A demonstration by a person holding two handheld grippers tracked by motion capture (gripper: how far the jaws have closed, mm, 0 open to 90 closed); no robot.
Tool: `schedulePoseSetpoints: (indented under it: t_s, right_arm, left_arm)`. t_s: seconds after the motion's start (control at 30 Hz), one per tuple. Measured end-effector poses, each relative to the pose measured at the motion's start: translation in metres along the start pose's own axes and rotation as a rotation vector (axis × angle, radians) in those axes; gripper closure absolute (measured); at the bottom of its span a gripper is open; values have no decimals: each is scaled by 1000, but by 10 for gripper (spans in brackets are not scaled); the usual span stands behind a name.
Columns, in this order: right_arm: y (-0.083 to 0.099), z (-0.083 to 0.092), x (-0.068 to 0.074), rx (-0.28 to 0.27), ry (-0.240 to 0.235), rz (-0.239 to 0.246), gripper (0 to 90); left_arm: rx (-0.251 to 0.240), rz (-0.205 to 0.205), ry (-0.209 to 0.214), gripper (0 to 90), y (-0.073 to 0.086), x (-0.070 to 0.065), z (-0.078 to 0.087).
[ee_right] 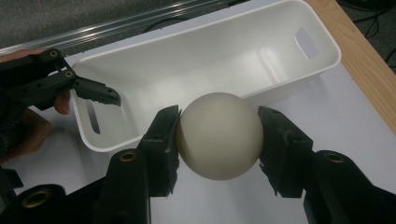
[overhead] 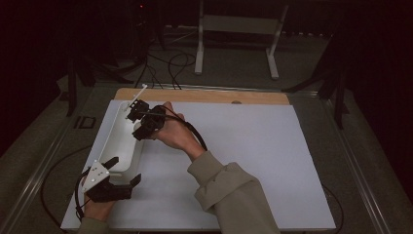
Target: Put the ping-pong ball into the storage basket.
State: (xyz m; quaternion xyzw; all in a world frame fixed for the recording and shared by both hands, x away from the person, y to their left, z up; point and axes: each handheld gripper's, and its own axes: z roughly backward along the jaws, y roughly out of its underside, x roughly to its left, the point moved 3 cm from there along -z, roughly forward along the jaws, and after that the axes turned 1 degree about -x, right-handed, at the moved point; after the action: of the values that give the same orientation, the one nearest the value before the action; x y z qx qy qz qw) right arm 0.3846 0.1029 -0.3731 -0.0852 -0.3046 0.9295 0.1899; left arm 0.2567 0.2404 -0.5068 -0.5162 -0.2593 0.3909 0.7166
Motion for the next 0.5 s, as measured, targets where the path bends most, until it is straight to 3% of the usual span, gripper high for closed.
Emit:
schedulePoseSetpoints:
  t_s: [0.5]
  right_arm:
    - [-4, -10, 5, -19, -6, -9, 501]
  left_arm:
    - [-1, 2, 3, 0, 0, 0, 0]
